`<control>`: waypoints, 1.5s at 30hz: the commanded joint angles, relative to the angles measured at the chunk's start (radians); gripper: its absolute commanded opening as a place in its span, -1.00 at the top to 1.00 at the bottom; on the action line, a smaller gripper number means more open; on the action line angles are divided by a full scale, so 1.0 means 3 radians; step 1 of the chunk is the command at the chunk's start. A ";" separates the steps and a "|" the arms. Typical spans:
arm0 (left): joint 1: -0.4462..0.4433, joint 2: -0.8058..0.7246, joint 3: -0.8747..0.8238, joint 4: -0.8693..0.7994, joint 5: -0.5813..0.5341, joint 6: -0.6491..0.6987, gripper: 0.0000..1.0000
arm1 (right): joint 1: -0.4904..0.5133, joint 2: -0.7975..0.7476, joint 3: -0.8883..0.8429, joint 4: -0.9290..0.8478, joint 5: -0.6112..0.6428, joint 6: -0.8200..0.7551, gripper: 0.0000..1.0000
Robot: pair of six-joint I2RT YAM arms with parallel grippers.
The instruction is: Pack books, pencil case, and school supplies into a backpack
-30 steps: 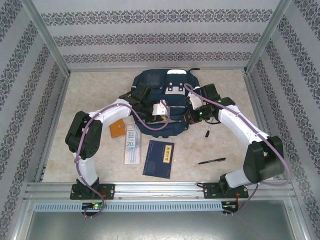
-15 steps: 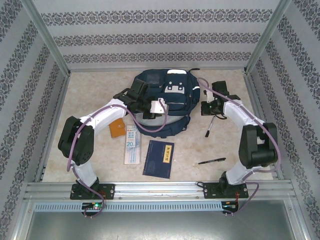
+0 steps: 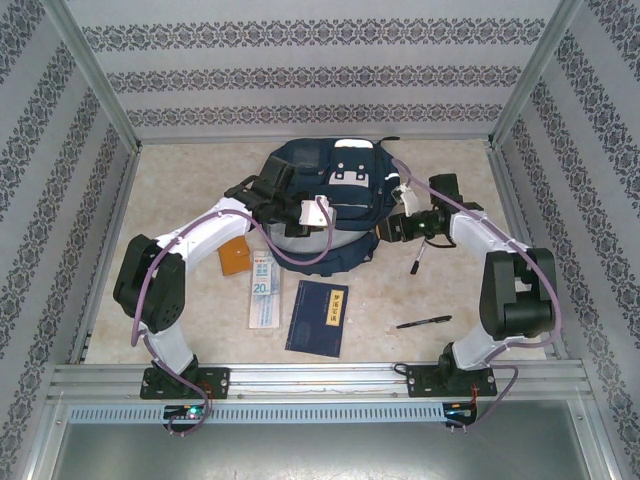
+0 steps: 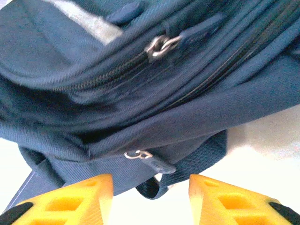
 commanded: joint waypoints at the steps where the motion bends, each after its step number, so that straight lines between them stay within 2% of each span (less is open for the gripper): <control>1: 0.0015 -0.0084 0.0082 0.0092 0.0113 0.0031 1.00 | 0.0013 0.0166 -0.0079 -0.0032 -0.0577 -0.0498 0.04; 4: 0.0017 -0.0076 0.0092 0.0082 0.0143 0.0050 1.00 | 0.0123 0.0230 -0.0114 0.0094 -0.0504 -0.0637 0.02; 14: 0.0023 -0.0090 0.0092 0.0056 0.0241 0.0097 1.00 | 0.0173 0.0369 0.0008 0.0319 -0.0123 -0.0491 0.01; 19: 0.0026 -0.0092 0.0118 0.0040 0.0253 0.0125 1.00 | 0.0145 0.0289 -0.0070 0.0315 0.0114 -0.0559 -0.13; 28: 0.0029 -0.0083 0.0139 0.0025 0.0327 0.0158 1.00 | 0.0154 0.0367 0.0036 0.0317 0.0129 -0.0526 -0.13; 36: 0.0030 -0.0078 0.0133 -0.0007 0.0342 0.0179 1.00 | 0.0130 0.0465 0.0119 0.0238 -0.0262 -0.0527 -0.16; 38: 0.0030 -0.0078 0.0133 0.0002 0.0337 0.0172 1.00 | 0.0156 0.0503 0.0166 0.0190 -0.0283 -0.0548 -0.08; 39: 0.0031 -0.0079 0.0133 0.0004 0.0330 0.0172 1.00 | 0.0157 0.0508 0.0175 0.0193 -0.0285 -0.0551 0.03; 41: 0.0032 -0.0079 0.0138 0.0004 0.0315 0.0174 1.00 | 0.0148 0.0506 0.0173 0.0192 -0.0269 -0.0551 0.42; 43: 0.0037 -0.0081 0.0138 0.0004 0.0297 0.0175 1.00 | 0.0133 0.0486 0.0154 0.0193 -0.0224 -0.0559 0.69; 45: 0.0044 -0.0086 0.0139 -0.0005 0.0291 0.0183 1.00 | 0.0110 0.0439 0.0103 0.0223 -0.0131 -0.0560 0.78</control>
